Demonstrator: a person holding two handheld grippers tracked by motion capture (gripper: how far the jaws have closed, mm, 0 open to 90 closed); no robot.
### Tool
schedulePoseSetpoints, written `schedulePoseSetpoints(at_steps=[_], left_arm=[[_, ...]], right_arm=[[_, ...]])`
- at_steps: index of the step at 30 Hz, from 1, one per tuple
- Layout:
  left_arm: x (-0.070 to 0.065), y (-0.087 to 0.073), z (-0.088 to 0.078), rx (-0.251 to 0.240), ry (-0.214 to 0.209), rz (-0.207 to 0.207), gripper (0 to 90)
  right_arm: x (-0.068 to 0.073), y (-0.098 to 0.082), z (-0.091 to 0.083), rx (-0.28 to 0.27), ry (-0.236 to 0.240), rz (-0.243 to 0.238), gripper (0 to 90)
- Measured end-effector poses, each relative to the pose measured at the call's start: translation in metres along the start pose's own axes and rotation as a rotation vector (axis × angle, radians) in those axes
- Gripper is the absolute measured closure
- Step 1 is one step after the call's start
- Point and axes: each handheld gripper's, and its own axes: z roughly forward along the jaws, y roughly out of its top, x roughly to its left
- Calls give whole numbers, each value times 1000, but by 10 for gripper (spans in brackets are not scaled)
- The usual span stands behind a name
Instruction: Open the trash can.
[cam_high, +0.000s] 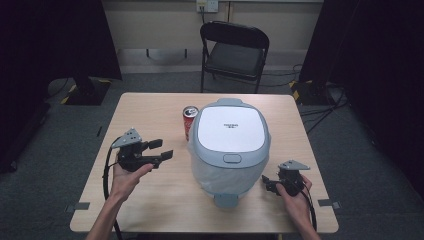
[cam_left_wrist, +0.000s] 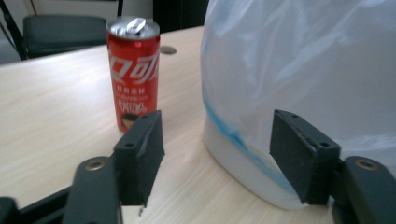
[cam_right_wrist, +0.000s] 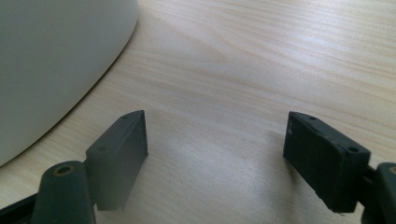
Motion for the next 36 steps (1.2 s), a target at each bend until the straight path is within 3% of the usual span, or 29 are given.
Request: schedulePoseSetpoints(at_steps=[2, 4, 6, 8, 10, 11, 15, 23, 36], left_arm=[[-7, 8, -6, -30, -14, 37, 463], [-12, 15, -11, -68, -41, 46, 610], [-16, 23, -15, -94, -59, 54, 703], [-19, 32, -18, -118, -92, 37, 785], [-21, 42, -19, -129, -162, -4, 876], [-23, 45, -20, -133, -170, -4, 900], [-34, 59, -20, -146, -203, 14, 900], [-67, 81, -11, -159, -285, 104, 900], [-108, 102, 27, -90, -370, 171, 900]], right_arm=[[0, 0, 0, 0, 0, 0, 208], [0, 0, 0, 0, 0, 0, 208], [0, 0, 0, 0, 0, 0, 208], [0, 0, 0, 0, 0, 0, 208], [0, 0, 0, 0, 0, 0, 207], [0, 0, 0, 0, 0, 0, 208], [0, 0, 0, 0, 1, -1, 207], [0, 0, 0, 0, 1, -1, 208], [0, 0, 0, 0, 1, -1, 207]])
